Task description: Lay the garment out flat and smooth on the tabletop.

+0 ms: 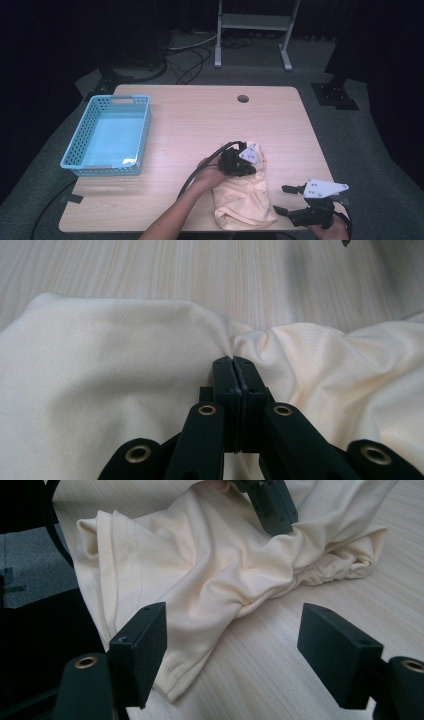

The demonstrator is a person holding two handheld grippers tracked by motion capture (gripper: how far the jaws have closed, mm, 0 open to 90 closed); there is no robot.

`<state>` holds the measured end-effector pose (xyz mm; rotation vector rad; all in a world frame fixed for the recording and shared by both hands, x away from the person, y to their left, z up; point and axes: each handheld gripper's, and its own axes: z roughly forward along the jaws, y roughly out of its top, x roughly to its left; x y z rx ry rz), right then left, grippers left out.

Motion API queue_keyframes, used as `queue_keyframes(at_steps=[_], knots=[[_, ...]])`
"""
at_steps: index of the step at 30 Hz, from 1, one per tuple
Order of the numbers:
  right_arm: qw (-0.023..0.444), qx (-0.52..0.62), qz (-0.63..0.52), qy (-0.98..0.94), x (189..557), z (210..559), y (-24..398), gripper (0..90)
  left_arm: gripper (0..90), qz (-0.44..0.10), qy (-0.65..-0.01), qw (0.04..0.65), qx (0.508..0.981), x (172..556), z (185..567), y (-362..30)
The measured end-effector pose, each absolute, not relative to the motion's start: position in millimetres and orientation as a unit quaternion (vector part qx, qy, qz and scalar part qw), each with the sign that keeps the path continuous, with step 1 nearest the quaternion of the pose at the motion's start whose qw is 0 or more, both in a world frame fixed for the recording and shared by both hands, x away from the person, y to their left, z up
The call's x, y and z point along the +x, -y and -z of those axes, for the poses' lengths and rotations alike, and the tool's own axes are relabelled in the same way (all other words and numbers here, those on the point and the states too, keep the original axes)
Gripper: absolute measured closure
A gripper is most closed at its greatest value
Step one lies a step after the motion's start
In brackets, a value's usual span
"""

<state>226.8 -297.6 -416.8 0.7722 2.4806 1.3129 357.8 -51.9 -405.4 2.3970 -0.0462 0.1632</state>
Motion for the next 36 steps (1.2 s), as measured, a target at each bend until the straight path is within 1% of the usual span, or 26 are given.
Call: queue_keyframes(at_steps=[9,22,36], knots=[[0.116,0.263,-0.447,-0.847,225.8,416.8,296.8,27.3,89.6,-0.056,0.027,0.375,0.925,353.4,397.4,45.2],[0.115,0.265,-0.448,-0.846,225.7,417.6,296.1,27.3,89.6,-0.04,0.018,0.386,0.921,353.3,394.4,33.4],[0.113,0.264,-0.449,-0.846,226.2,417.5,295.2,27.3,89.6,-0.042,0.007,0.406,0.913,347.5,382.0,6.6]])
